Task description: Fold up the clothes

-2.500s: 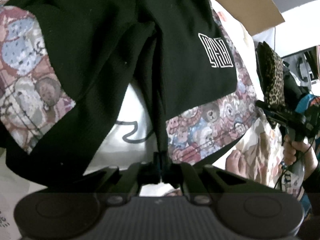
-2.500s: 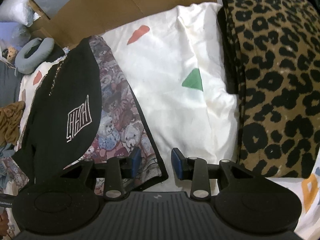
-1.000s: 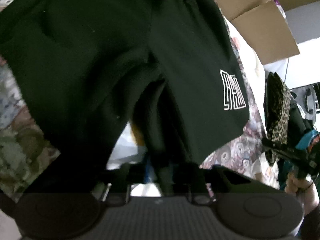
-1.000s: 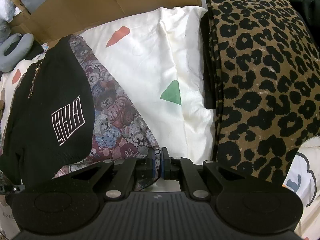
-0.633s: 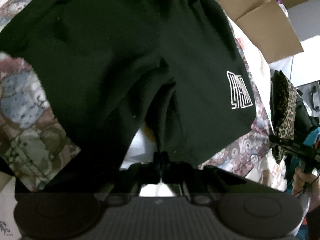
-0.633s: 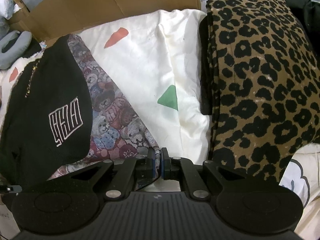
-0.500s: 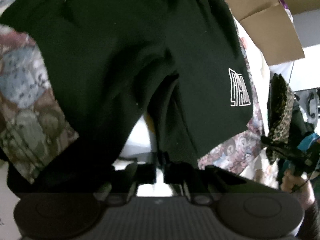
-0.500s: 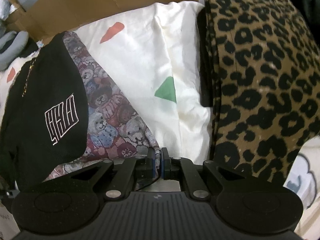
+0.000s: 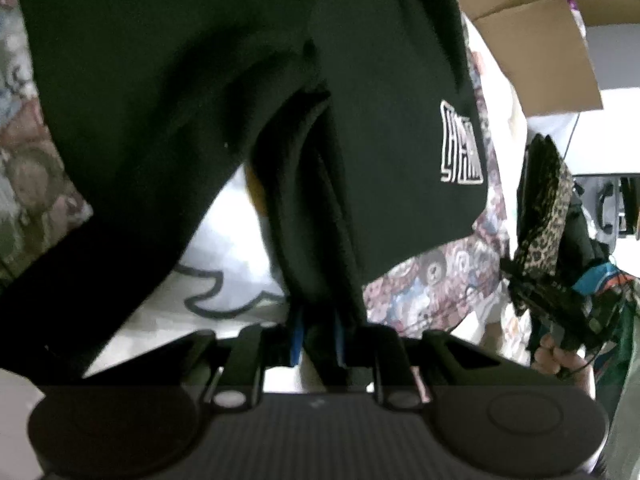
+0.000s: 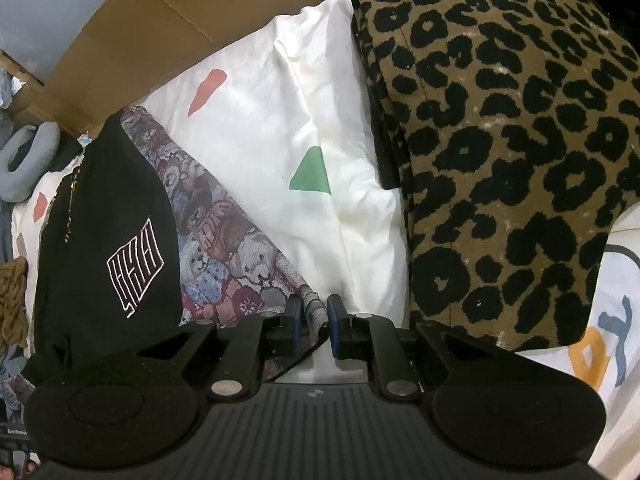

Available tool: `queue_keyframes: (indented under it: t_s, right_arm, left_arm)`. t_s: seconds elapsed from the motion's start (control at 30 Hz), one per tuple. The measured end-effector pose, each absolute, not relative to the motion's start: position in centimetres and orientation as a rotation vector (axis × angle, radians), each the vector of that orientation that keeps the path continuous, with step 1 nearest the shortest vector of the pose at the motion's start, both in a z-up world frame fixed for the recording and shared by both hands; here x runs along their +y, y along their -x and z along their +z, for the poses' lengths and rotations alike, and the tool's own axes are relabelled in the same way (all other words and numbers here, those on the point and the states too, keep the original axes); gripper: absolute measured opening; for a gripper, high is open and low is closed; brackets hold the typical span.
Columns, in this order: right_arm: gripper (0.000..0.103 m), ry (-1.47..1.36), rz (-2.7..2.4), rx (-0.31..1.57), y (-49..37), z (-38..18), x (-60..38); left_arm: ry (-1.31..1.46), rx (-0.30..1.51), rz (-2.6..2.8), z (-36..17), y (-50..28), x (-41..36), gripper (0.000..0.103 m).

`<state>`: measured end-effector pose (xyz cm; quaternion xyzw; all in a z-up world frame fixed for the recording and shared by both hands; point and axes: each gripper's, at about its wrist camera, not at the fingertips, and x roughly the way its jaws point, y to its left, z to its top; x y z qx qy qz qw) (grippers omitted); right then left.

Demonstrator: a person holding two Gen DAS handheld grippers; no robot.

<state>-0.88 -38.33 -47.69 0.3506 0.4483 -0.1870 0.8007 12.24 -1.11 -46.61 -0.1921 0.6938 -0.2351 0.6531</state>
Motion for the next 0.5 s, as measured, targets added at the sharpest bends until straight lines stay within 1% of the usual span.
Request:
queue_keyframes:
  t_s: [0.07,0.1,0.33,0.43,0.47,0.5]
  right_arm:
    - [0.005,-0.735,-0.403,0.968,0.8,-47.5,-38.3]
    - [0.004,-0.721,-0.405,0.972,0.7,-47.3,-38.2]
    - [0.003,-0.623,-0.46,0.987,0.2,-45.7,-37.4]
    - [0.003,-0.601,-0.468,1.018,-0.1,-46.0,-37.2]
    - [0.004,-0.599,-0.471,1.027,-0.2,-46.0,-37.2]
    - [0.005,-0.599,-0.475,1.027,-0.1,-45.8,-37.1]
  left_arm:
    - [0.421,1.587,-0.527,-46.8,-12.0,-1.1,0.003]
    - [0.414,1.594,-0.524,-46.9,-11.9,-1.1,0.003]
    - [0.393,1.585,-0.53,-45.9,-11.6,-0.6,0.002]
    - [0.366,1.586,-0.56,-45.0,-12.0,0.1,0.002]
    - [0.36,1.573,-0.569,-44.4,-12.1,0.3,0.004]
    - [0.349,1.553,-0.578,-43.5,-12.3,0.7,0.011]
